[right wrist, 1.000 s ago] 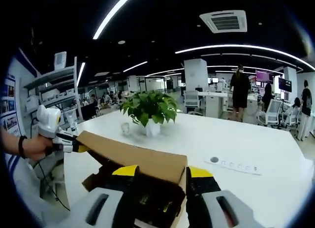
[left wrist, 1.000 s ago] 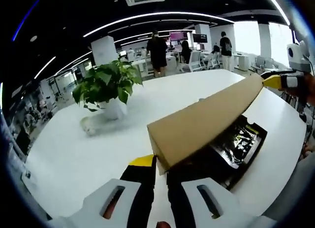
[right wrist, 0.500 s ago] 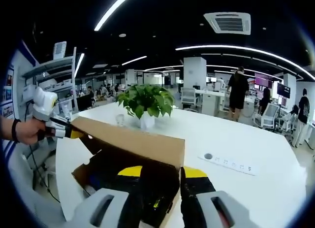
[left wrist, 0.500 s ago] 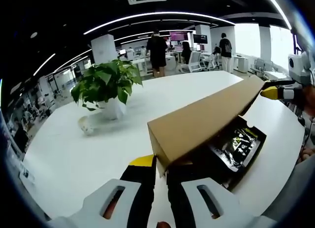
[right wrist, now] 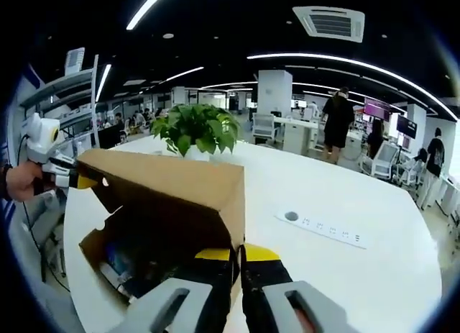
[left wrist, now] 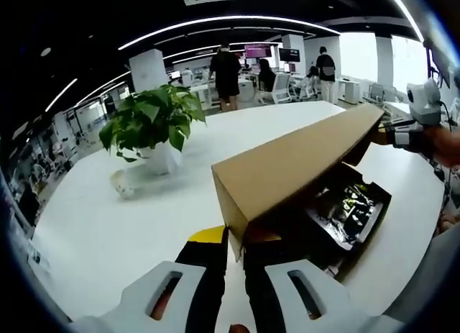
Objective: Operate the shoe box by opening the lid, removing the specified soft item, and placing it in the target area until the item is outside and the box remains undamaged.
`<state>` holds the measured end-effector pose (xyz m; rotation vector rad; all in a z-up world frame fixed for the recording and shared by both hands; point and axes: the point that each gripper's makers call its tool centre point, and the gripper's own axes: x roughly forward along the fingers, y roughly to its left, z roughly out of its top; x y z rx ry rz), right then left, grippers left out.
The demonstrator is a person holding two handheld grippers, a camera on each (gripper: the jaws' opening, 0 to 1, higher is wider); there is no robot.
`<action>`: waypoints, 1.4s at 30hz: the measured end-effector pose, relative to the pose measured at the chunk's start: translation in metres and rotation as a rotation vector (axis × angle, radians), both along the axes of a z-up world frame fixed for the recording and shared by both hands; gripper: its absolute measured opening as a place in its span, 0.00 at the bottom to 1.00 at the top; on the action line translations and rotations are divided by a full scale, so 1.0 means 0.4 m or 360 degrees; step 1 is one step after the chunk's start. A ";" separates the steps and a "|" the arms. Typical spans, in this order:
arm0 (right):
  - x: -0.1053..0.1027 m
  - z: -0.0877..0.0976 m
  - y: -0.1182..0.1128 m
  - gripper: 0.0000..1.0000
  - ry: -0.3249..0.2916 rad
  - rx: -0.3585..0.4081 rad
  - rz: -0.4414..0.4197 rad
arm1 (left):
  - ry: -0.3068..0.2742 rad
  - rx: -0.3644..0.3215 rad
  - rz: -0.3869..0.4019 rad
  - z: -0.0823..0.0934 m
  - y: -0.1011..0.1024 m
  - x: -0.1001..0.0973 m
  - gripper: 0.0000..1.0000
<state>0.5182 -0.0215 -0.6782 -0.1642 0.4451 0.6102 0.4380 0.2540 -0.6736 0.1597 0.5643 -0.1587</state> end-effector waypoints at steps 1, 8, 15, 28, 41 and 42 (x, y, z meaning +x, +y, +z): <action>0.003 -0.002 0.001 0.00 0.0000 -0.0008 0.0002 | 0.0008 0.0001 -0.0007 -0.005 0.001 0.002 0.05; 0.020 -0.013 0.005 0.00 0.0022 -0.0024 0.0026 | 0.0047 -0.0003 -0.0054 -0.032 0.009 0.015 0.05; 0.043 -0.023 0.011 0.00 0.0033 -0.0039 0.0037 | 0.0091 -0.0013 -0.0050 -0.059 0.014 0.029 0.04; 0.072 -0.053 0.020 0.00 0.0064 -0.0067 0.0056 | 0.0173 -0.0035 -0.0036 -0.103 0.019 0.050 0.04; 0.107 -0.076 0.029 0.00 0.0105 -0.0067 0.0061 | 0.0173 -0.0080 -0.0021 -0.112 0.027 0.076 0.04; 0.114 -0.078 0.028 0.00 0.0106 -0.0068 0.0062 | 0.0173 -0.0078 -0.0024 -0.113 0.026 0.077 0.04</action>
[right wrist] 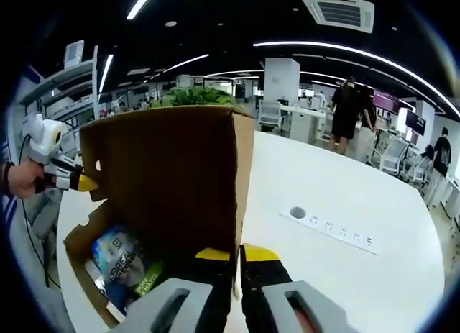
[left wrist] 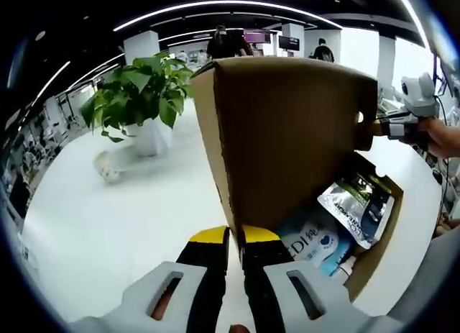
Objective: Operate the shoe box by opening the lid, removing the specified soft item, and placing it in the target area until the item is outside and the box remains undamaged.
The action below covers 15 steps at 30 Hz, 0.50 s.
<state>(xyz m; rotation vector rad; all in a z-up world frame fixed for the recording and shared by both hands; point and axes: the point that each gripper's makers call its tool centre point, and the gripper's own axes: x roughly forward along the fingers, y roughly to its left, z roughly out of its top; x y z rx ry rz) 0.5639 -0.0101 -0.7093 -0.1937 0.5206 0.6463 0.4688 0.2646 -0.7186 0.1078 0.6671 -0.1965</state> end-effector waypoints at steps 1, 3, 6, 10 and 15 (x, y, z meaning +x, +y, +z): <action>0.008 -0.002 0.000 0.00 0.0002 -0.0003 0.0003 | -0.0001 0.0002 -0.0002 -0.001 0.001 0.002 0.04; 0.007 -0.002 0.001 0.00 0.0001 -0.0007 0.0004 | -0.0002 0.0001 -0.0002 -0.001 0.002 0.008 0.04; 0.013 -0.005 0.003 0.00 0.0004 -0.0008 -0.0001 | -0.0003 0.0001 -0.0004 -0.003 0.006 0.015 0.04; 0.021 -0.015 0.004 0.00 0.0016 -0.0019 -0.0003 | -0.0003 0.0004 -0.0006 -0.006 0.008 0.025 0.04; 0.034 -0.025 0.003 0.00 0.0024 -0.0023 -0.0003 | -0.0005 -0.0001 -0.0006 -0.007 0.011 0.032 0.04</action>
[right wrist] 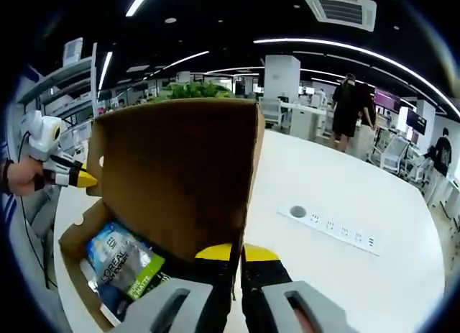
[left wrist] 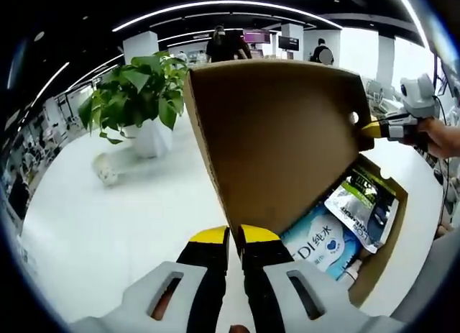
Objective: Operate the shoe box by opening the lid, removing the specified soft item, and placing it in the target area until the item is outside and the box remains undamaged.
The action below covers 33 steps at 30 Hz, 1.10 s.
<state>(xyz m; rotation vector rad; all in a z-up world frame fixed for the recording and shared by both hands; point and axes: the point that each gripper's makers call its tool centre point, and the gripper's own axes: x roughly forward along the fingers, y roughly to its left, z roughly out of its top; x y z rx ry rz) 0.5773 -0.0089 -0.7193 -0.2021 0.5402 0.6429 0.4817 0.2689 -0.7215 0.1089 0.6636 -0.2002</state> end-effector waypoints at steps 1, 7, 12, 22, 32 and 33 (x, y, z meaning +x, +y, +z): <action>0.001 -0.001 0.000 0.00 0.0002 0.0002 -0.0001 | 0.0001 -0.0003 0.0001 0.000 0.000 0.002 0.04; 0.010 -0.007 0.001 0.00 0.0010 -0.0002 -0.0002 | 0.0002 -0.0005 0.0003 -0.002 0.001 0.008 0.04; 0.011 -0.010 0.004 0.00 0.0020 -0.0007 -0.0003 | 0.0005 -0.0005 0.0001 -0.005 0.003 0.016 0.04; 0.020 -0.022 0.007 0.00 0.0038 -0.0029 -0.0004 | -0.0009 0.0067 -0.0008 -0.009 0.009 0.041 0.05; 0.027 -0.032 0.011 0.00 0.0056 -0.0047 0.0001 | 0.0000 0.0055 0.0000 -0.022 0.019 0.063 0.05; 0.028 -0.034 0.011 0.00 0.0060 -0.0049 0.0001 | -0.0001 0.0054 0.0001 -0.022 0.020 0.065 0.05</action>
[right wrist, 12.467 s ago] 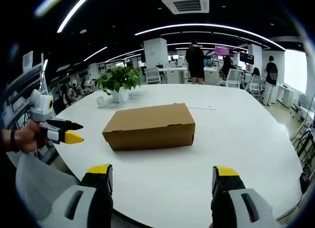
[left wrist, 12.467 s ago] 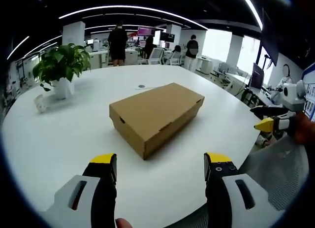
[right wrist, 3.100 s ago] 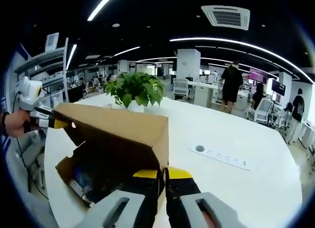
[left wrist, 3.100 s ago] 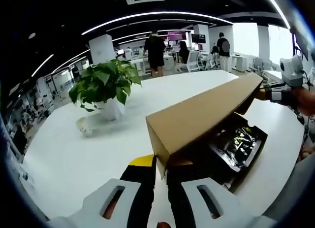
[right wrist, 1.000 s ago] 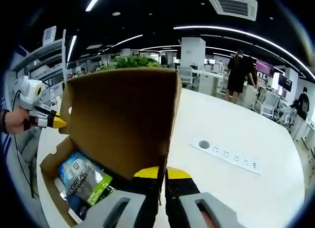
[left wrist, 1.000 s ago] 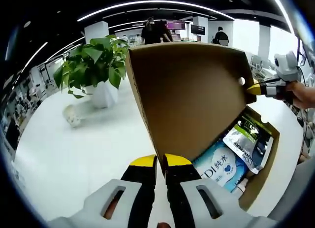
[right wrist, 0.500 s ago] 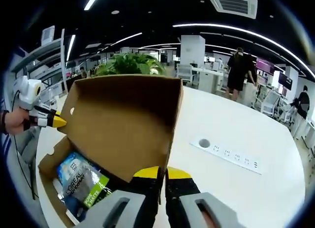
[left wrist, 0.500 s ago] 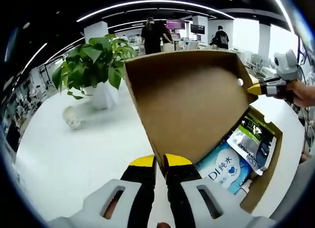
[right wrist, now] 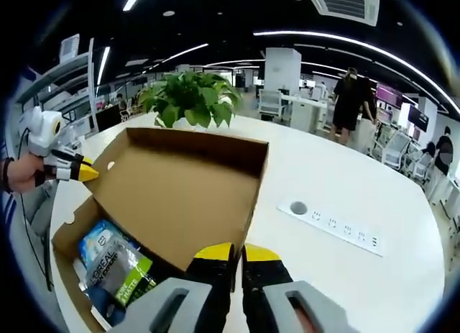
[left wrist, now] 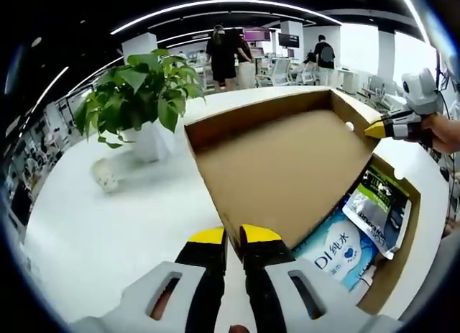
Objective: Operate the shoe box by opening the lid, removing the specified soft item, and placing it in the target area until the item is outside and the box remains undamaged.
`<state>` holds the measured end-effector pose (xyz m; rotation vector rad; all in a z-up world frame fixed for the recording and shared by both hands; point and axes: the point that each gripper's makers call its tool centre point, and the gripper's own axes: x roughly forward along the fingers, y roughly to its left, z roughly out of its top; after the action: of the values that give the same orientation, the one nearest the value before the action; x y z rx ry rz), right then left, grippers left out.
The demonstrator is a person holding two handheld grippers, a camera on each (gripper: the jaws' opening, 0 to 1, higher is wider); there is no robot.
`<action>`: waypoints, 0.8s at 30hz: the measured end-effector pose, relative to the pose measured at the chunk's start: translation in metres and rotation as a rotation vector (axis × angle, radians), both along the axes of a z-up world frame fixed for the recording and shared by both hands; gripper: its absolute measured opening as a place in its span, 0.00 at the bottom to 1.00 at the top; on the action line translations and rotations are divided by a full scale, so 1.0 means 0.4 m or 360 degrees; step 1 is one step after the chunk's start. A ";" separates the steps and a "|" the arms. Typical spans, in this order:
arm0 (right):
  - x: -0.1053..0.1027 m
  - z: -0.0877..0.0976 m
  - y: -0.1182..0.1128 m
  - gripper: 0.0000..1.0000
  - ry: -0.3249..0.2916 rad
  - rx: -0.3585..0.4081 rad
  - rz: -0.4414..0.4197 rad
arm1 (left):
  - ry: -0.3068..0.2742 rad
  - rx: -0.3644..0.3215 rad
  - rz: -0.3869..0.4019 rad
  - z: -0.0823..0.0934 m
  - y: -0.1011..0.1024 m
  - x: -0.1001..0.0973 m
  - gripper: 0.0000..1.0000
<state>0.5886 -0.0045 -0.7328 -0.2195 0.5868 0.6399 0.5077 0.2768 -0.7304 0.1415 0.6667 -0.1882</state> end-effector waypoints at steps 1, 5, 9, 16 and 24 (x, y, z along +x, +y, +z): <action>0.000 -0.001 0.000 0.00 0.0002 -0.0003 0.0001 | 0.0001 -0.0003 0.0002 -0.001 0.000 0.003 0.06; 0.003 -0.007 0.001 0.00 0.0011 -0.0006 0.0001 | 0.0012 -0.0005 0.0000 -0.009 0.000 0.008 0.06; 0.011 -0.015 0.000 0.00 0.0022 -0.0009 0.0001 | 0.0023 -0.0009 -0.0002 -0.017 -0.001 0.011 0.07; 0.016 -0.024 0.002 0.00 0.0049 0.0000 -0.0008 | 0.0047 -0.0008 -0.0005 -0.034 0.000 0.021 0.08; 0.018 -0.031 0.003 0.00 0.0074 -0.0005 -0.0009 | 0.0072 -0.0016 -0.0002 -0.044 -0.002 0.023 0.09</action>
<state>0.5957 -0.0033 -0.7452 -0.2065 0.6330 0.6398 0.5167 0.2758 -0.7481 0.1286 0.7107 -0.1963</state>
